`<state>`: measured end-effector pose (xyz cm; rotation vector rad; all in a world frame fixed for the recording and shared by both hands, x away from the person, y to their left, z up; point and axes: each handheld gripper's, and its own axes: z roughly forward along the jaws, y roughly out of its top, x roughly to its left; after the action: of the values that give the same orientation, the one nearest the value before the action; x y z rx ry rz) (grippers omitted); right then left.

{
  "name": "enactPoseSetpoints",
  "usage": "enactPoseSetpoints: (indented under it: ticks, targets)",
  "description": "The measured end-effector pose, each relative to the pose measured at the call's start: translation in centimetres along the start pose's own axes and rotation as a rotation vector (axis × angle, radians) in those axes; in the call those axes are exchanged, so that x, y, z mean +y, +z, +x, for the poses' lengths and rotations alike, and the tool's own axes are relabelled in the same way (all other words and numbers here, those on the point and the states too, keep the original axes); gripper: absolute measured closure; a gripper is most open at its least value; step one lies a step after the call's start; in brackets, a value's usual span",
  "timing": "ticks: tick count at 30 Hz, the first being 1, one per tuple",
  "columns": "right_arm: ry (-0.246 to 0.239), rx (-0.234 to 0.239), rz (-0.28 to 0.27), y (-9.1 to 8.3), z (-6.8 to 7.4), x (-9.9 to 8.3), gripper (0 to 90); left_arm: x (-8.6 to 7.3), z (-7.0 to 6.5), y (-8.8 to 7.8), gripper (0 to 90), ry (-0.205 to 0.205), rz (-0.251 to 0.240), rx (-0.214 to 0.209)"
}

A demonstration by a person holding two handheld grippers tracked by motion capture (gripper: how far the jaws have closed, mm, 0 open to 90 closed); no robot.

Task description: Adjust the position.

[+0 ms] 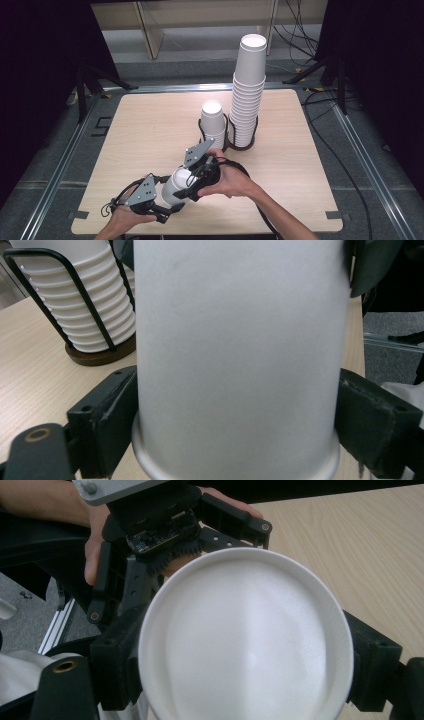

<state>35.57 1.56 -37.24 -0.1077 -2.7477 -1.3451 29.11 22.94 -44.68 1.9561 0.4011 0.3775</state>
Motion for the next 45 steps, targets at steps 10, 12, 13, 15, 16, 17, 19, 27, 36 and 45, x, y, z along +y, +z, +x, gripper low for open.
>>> enactPoseSetpoints:
  ticks: [10,12,13,15,16,17,19,27,36,45]
  targets:
    - [-0.014,-0.007,-0.008,0.0,0.2,0.1,23.0,-0.1,0.0,0.1,8.6,-0.023,-0.027,-0.014]
    - [0.025,-0.005,0.0,-0.1,0.5,0.2,23.0,-0.1,-0.1,0.0,6.5,-0.026,-0.032,0.001]
    - [0.022,-0.01,-0.001,-0.2,0.5,0.3,23.0,-0.1,0.0,0.0,6.3,-0.03,-0.051,-0.007]
    - [-0.019,-0.01,-0.022,-0.2,0.3,0.3,23.1,-0.1,0.1,-0.2,6.2,-0.037,-0.069,-0.006]
    - [-0.005,-0.001,-0.021,-0.3,0.3,0.3,23.1,-0.1,0.1,-0.3,6.2,-0.041,-0.075,-0.008]
    - [0.001,0.001,-0.028,-0.4,0.2,0.3,23.2,0.0,0.2,-0.3,6.1,-0.045,-0.084,-0.006]
    - [0.018,0.007,-0.041,-0.8,0.1,0.2,23.2,0.1,0.4,-0.6,5.9,-0.027,-0.079,-0.007]
    - [0.024,-0.003,-0.08,-1.8,-0.3,0.2,23.3,-0.1,0.8,-0.8,6.5,-0.105,-0.141,-0.027]
    - [0.043,-0.033,-0.18,-4.1,-0.8,0.5,23.4,-0.2,1.1,-0.9,14.8,-0.137,-0.185,-0.032]
    - [0.096,-0.021,-0.304,-5.1,-1.7,0.2,23.4,-0.2,1.6,-1.5,14.8,-0.21,-0.277,-0.037]
